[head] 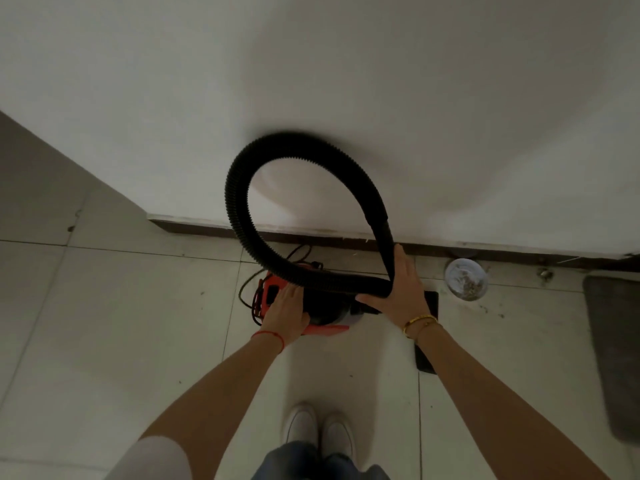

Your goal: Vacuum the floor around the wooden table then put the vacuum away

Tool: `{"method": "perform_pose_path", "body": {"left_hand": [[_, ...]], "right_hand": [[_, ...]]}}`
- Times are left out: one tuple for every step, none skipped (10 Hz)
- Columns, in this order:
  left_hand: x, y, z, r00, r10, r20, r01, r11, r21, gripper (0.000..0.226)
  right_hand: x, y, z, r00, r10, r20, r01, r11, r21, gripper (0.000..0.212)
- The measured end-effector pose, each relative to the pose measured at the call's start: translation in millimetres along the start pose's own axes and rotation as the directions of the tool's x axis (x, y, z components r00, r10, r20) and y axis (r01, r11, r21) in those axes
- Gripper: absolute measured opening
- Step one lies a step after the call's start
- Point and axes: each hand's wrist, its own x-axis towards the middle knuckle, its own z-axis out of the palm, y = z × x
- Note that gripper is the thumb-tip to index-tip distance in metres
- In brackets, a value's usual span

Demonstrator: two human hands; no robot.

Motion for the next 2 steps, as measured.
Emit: {"method": "perform_pose_path", "body": {"left_hand": [[-30, 11, -34, 1.0, -0.014, 0.005, 0.014, 1.0, -0.016, 0.053], [-66, 33, -84, 0.999, -0.036, -0.006, 0.036, 0.999, -0.007, 0.041]], "right_hand": [[-18, -24, -23, 1.0, -0.025, -0.013, 0.025, 1.0, 0.006, 0.104], [-40, -59, -55, 0.998, -0.054, -0.023, 0.053, 0.999, -0.007, 0.087]]}}
